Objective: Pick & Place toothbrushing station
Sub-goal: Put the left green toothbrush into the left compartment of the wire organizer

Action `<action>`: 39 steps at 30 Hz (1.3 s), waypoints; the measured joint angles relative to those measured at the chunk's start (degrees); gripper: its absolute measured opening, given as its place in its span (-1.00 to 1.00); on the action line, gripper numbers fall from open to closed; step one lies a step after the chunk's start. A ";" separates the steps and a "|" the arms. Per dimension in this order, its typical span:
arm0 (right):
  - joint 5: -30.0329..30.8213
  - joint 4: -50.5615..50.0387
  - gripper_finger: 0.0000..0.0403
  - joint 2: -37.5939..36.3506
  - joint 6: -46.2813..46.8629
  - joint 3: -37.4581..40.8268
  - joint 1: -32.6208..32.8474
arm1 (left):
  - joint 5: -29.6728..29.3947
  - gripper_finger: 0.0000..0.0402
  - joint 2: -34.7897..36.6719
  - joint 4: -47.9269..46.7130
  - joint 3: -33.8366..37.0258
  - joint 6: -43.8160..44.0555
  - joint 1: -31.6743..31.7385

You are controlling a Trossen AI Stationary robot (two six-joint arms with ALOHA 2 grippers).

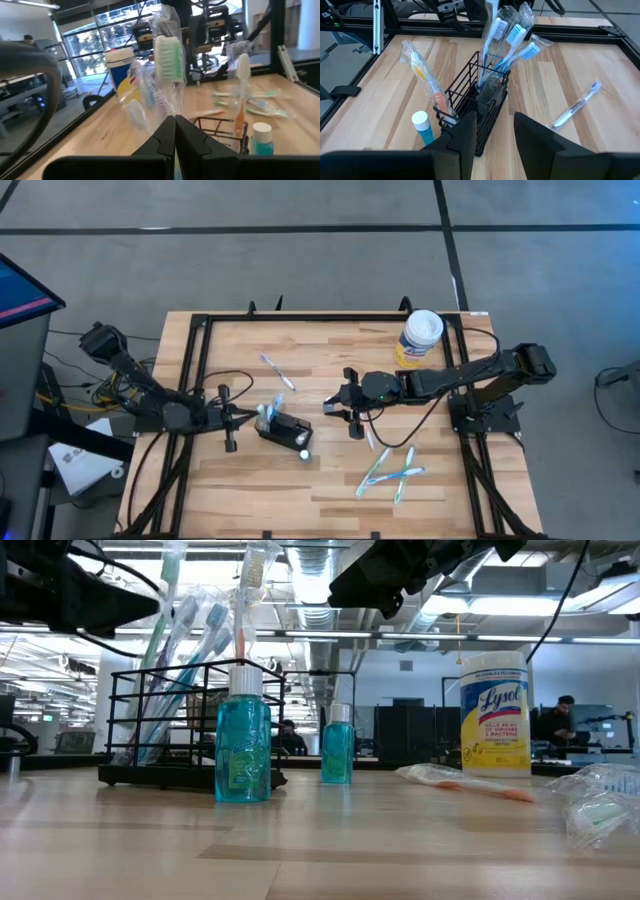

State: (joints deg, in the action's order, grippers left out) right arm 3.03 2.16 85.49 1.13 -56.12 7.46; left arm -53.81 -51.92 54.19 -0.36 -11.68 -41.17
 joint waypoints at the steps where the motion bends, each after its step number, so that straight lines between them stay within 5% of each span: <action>1: 0.00 0.00 -0.39 0.00 0.00 0.00 0.00 | -1.14 -1.00 0.00 -0.44 0.00 0.05 -0.94; 7: 0.00 0.16 -0.39 0.00 0.00 0.00 0.00 | -7.79 -1.00 0.00 -4.95 0.00 2.94 -5.47; 17: 0.00 0.16 -0.39 0.00 0.00 0.00 0.00 | -8.17 -1.00 -0.02 -12.15 0.00 10.29 -5.70; 39: 0.00 0.17 -0.39 0.00 0.00 0.00 0.00 | -8.67 -0.92 0.00 -13.35 0.00 11.98 -5.70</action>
State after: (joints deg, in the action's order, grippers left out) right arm 3.03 2.34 85.49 1.13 -56.12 7.46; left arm -62.48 -51.92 40.84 -0.36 0.30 -46.87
